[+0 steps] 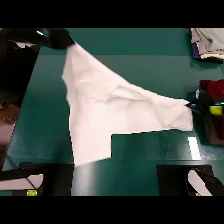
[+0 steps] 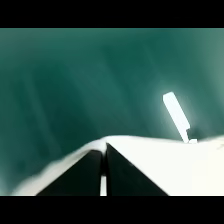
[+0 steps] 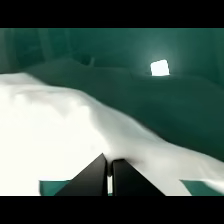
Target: Fold the shirts.
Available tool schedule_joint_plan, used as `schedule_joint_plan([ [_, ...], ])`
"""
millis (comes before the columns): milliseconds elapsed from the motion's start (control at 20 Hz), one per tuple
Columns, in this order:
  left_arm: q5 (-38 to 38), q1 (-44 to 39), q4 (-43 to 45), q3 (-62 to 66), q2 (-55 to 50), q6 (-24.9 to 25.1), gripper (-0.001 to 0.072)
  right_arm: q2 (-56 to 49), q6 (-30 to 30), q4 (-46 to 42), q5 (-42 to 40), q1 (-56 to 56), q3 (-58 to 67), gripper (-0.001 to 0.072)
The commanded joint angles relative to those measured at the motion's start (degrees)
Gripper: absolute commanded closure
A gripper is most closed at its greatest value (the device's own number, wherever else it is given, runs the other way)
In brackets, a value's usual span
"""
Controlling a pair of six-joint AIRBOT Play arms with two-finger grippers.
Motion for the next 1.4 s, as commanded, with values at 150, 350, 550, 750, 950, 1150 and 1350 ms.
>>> schedule_joint_plan([
  [150, 3.93, 0.02, -1.27, -0.90, -13.38, 1.84, 0.0229, -16.22, -1.44, -0.02, -24.04, 7.15, 5.38, 0.0582],
  [350, -5.07, 2.51, -0.17, 4.52, -12.98, 1.68, 0.0206, -21.14, -1.44, -0.04, -19.15, 3.93, 16.35, 0.0161],
  [550, -16.87, 10.51, -0.26, 4.96, -9.68, 1.84, 0.0206, -17.75, -6.54, -0.02, -8.24, -0.09, 19.50, 0.0380],
  [750, -20.79, 17.92, -1.68, -7.61, -3.08, 1.92, 0.0206, -9.70, -7.89, -0.04, -7.08, -1.86, 14.29, 0.0381],
  [950, -14.40, 20.50, -1.29, -32.11, 8.68, 5.09, 0.0206, -2.78, -7.89, -0.02, -10.32, -2.32, 8.15, 0.0385],
  [1150, -8.20, 20.50, -1.75, -49.53, 12.92, 6.80, 0.0205, -1.11, -7.89, 0.35, -9.40, -2.32, 6.49, 0.0385],
  [1350, -0.92, 20.48, -4.33, -56.39, 12.61, 9.62, 0.0205, -1.11, -7.87, 0.52, -9.05, -2.32, 6.54, 0.0385],
])
